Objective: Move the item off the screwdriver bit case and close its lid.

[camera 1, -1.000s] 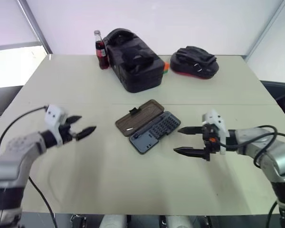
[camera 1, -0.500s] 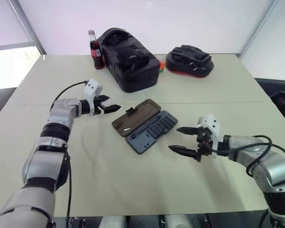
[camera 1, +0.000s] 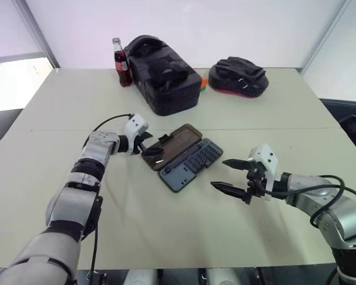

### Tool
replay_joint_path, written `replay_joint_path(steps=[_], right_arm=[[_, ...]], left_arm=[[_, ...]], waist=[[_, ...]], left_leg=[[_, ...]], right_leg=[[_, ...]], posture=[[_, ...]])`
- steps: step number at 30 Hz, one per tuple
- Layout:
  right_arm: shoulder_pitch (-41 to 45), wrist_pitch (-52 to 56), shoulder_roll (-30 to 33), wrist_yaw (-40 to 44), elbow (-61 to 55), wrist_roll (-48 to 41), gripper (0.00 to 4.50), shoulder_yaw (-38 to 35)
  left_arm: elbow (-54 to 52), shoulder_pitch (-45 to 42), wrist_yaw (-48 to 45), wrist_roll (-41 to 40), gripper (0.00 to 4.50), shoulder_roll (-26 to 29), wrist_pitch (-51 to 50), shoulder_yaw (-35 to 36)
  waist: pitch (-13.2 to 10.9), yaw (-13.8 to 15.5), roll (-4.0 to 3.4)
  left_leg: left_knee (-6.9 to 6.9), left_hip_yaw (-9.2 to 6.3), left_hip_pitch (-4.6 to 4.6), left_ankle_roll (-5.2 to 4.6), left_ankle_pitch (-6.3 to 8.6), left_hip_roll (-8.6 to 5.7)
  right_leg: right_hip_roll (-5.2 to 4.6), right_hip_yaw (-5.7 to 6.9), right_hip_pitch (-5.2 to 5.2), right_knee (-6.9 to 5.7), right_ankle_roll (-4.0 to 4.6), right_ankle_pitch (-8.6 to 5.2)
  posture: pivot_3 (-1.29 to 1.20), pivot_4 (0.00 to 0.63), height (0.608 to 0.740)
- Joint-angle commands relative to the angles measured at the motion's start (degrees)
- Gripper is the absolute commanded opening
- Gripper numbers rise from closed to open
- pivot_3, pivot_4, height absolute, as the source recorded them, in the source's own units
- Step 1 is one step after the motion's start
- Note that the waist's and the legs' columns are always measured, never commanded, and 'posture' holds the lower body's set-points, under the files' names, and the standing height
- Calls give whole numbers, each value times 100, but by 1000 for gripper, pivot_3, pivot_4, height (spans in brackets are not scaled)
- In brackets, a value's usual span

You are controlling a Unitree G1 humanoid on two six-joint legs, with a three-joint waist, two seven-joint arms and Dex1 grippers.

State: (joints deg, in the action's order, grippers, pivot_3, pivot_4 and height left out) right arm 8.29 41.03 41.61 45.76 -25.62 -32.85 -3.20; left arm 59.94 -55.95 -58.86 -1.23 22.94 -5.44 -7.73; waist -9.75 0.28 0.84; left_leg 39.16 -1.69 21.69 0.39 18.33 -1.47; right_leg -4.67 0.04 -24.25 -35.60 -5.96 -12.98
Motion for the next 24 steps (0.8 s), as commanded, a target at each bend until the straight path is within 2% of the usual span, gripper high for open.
replay_joint_path(steps=[1, 7, 16, 20, 24], right_arm=[[129, 19, 102, 1, -152, -123, 4500, -253], [120, 31, 138, 9, -156, -109, 4500, -308], [100, 8, 154, 8, -112, -81, 4500, -325], [111, 26, 234, 59, -81, -93, 4500, -388], [111, 19, 288, 111, -65, -99, 4500, -372]], left_arm=[[188, 210, -43, 189, 3130, -68, -138, -108], [200, 290, -174, 181, 103, -77, -115, -76], [43, 411, -214, 360, 103, -15, 228, -192], [-274, 322, -756, 468, 103, 346, 1559, -315], [-470, 264, -1371, 446, 103, 534, 2052, -421]], waist=[[1, 4, -1], [4, 30, -1], [8, 28, -1], [5, -1, 3], [4, 11, 3]], left_leg=[[0, 0, -4, 0, 0, 0], [0, 0, -24, -1, 1, 1], [1, -2, -34, -1, 0, 4], [1, -1, -29, -1, 0, 5], [-1, 1, -15, -1, 0, 6]], right_leg=[[0, 0, 4, 0, 0, 0], [0, 0, 27, 1, 0, 0], [1, 0, 36, -5, 0, -1], [1, -1, 28, -5, 0, -1], [2, -1, 12, -7, 1, -1]], posture=[[0, 150, 740], [0, 150, 740], [0, 150, 740], [0, 150, 740], [0, 150, 740]])
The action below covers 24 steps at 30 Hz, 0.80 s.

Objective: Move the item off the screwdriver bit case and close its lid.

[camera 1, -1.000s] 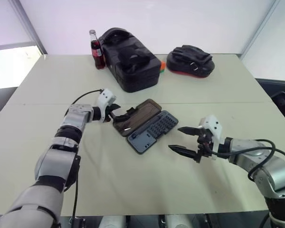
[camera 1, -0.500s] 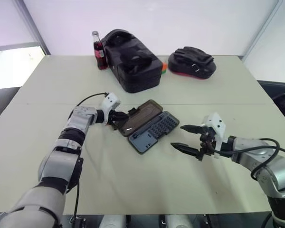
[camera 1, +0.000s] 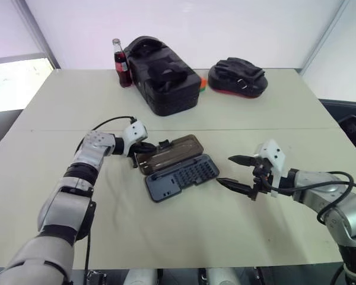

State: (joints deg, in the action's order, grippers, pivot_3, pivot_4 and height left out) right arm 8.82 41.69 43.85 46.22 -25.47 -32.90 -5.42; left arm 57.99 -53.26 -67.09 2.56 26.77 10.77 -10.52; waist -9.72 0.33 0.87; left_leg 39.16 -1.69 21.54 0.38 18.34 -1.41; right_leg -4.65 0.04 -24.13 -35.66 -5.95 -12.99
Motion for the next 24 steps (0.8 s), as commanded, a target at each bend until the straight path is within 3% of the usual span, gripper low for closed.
replay_joint_path(steps=[1, 6, 12, 24], right_arm=[[51, -49, 68, 78, -77, -91, 4500, -146], [-27, -11, 59, 102, -162, -123, 4500, -162], [-223, 150, 192, 208, -406, -294, 4500, -213], [-169, 220, 494, 355, -467, -427, 4500, -277]], left_arm=[[-386, 18, -709, 63, 103, 192, 480, -179], [-1050, 381, -1108, -133, 103, 238, 339, -181], [-1375, 785, -845, 80, 103, 324, 987, -272], [110, -11, 303, 694, 103, -48, 1974, -443]], waist=[[-1, 12, 1], [-1, 26, 1], [-1, 32, 0], [-1, 51, 1]], left_leg=[[0, 0, 1, 0, 0, 0], [0, 0, 4, -1, 0, 2], [0, -1, 5, -1, 1, 13], [7, -3, -7, -1, 0, 0]], right_leg=[[0, 0, 0, 1, 0, 0], [-2, -1, 0, 2, 0, 0], [-3, -2, -1, 2, 0, 0], [-3, 0, 16, 1, -1, 0]], posture=[[0, 150, 740], [0, 150, 740], [0, 150, 740], [0, 150, 740]])
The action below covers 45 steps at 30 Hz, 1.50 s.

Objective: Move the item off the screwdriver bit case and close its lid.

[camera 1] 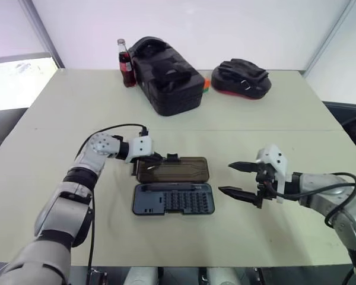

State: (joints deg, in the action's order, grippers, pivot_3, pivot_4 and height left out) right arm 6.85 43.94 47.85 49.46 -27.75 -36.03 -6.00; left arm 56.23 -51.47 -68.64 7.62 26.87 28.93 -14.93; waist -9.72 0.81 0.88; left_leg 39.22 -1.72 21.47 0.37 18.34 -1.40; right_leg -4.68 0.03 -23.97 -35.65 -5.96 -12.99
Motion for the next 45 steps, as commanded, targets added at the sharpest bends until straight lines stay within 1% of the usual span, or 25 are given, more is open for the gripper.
replay_joint_path(steps=[1, 6, 8, 14, 16, 21, 28, 34, 45], right_arm=[[17, -5, 104, 27, -247, -125, 4500, -229], [-29, 52, 92, 27, -435, -368, 4500, -385], [-64, 88, 140, 84, -513, -471, 4500, -466], [-94, 14, 216, 109, -460, -379, 4500, -444], [-104, -4, 214, 98, -461, -351, 4500, -420], [-152, -65, 203, 73, -445, -274, 4500, -390], [-165, -128, 156, 56, -385, -218, 4500, -347], [-39, -214, 145, 102, -228, -156, 4500, -206], [114, -293, 145, 188, -69, -19, 4500, -94]], left_arm=[[373, -227, 517, 214, 103, -81, 211, -2], [775, -404, 851, 355, 103, -175, 574, 9], [843, -435, 962, 453, 103, -183, 869, -46], [1038, -558, 1030, 639, 103, -301, 1137, -124], [1091, -607, 1007, 653, 103, -347, 1128, -114], [1001, -566, 509, 444, 103, -435, 962, -6], [444, -223, 79, 89, 103, -489, 522, 134], [135, 22, 147, 105, 103, -401, 489, 75], [235, -26, 451, 160, 103, -377, 434, 102]], waist=[[0, 7, 0], [0, 7, 0], [0, 5, 0], [0, 16, 0], [0, 18, 0], [0, 8, 1], [0, -4, 0], [0, -7, 0], [0, -5, 0]], left_leg=[[0, -1, 0, 0, 0, 0], [7, -5, -4, 0, -1, 1], [7, -5, -5, 0, -1, 2], [7, -6, -4, 0, -1, 3], [7, -6, -3, 0, -1, -1], [7, -6, -2, -1, 0, -1], [6, -5, 2, -10, 5, 0], [3, -5, 2, -15, 8, 6], [4, -4, -1, -14, 8, 5]], right_leg=[[0, 0, 1, 0, 0, 0], [-1, 0, 12, 0, -5, 3], [-1, 0, 12, 0, -6, 4], [-3, 1, 13, 1, -7, 4], [-3, 1, 13, 2, -7, 4], [-3, 2, 17, 12, -8, 5], [-3, 2, 16, 21, -9, 5], [-3, 2, 15, 24, -10, 4], [-2, 2, 15, 22, -10, 5]], posture=[[0, 150, 740], [0, 150, 740], [0, 150, 740], [0, 150, 740], [0, 150, 740], [0, 150, 740], [0, 150, 740], [0, 150, 740], [0, 150, 740]])
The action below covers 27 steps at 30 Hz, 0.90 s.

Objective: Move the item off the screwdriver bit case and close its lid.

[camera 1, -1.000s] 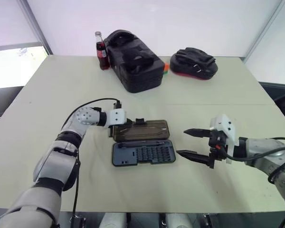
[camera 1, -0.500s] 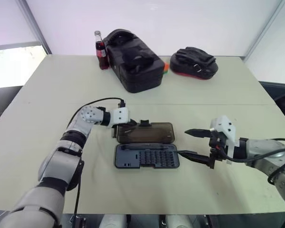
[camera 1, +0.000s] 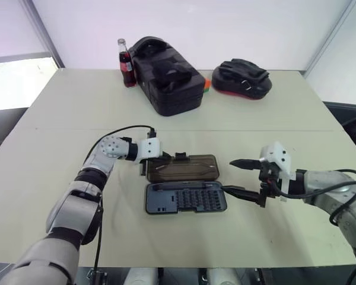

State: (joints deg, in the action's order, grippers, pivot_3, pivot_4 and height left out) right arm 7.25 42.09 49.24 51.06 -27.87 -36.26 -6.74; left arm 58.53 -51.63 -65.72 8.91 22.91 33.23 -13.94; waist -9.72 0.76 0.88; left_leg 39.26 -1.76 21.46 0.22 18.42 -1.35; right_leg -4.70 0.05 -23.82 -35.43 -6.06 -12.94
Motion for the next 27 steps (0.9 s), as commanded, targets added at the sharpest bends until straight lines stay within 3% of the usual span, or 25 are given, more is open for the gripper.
replay_joint_path(steps=[1, 4, 13, 17, 22, 25, 27], right_arm=[[76, -116, 3, 31, -47, 18, 4500, -14], [82, -132, -6, 30, -32, 40, 4500, 0], [32, -116, -4, 76, -48, 57, 4500, 34], [17, -71, 20, 135, -76, 33, 4500, 18], [85, 203, -54, 159, -65, -402, 4500, -248], [403, 250, -170, 48, 115, -543, 4500, -326], [608, 184, -204, 16, 280, -462, 4500, -282]], left_arm=[[16, -16, 167, 37, 103, 19, 10, 1], [50, -44, 191, 79, 103, 27, 80, -22], [104, -97, 455, 31, 4476, 52, 196, 60], [-186, -274, 282, -736, 4476, 52, -718, 656], [-1889, -216, -715, -2068, 4476, 527, -3486, 1291], [-3580, 364, -996, -2645, 3621, 977, -4875, 1333], [-4677, 887, -1006, -2930, 2624, 1223, -5561, 1264]], waist=[[0, 0, 0], [0, 0, 0], [0, -3, 0], [-2, -7, 2], [-6, -48, 4], [-5, -125, 0], [-2, -162, -6]], left_leg=[[0, 0, 0, 0, 0, 0], [0, 0, 0, 0, 0, 0], [0, 0, 0, 0, 0, 0], [0, 1, 2, 0, 0, -1], [0, 1, 12, 0, 0, 6], [-3, 1, 14, 0, 0, 14], [-5, 4, 10, 0, 0, 14]], right_leg=[[0, 0, 0, 0, 0, 0], [0, 0, 0, -1, 0, 0], [1, 0, -1, -1, 0, 0], [1, 0, -4, -1, 0, 0], [6, 0, -19, -6, 0, 0], [6, -2, -22, -7, 0, 0], [3, -8, -21, -6, 0, 0]], posture=[[0, 150, 740], [0, 150, 740], [0, 150, 740], [0, 150, 740], [0, 150, 740], [0, 150, 740], [0, 150, 740]])
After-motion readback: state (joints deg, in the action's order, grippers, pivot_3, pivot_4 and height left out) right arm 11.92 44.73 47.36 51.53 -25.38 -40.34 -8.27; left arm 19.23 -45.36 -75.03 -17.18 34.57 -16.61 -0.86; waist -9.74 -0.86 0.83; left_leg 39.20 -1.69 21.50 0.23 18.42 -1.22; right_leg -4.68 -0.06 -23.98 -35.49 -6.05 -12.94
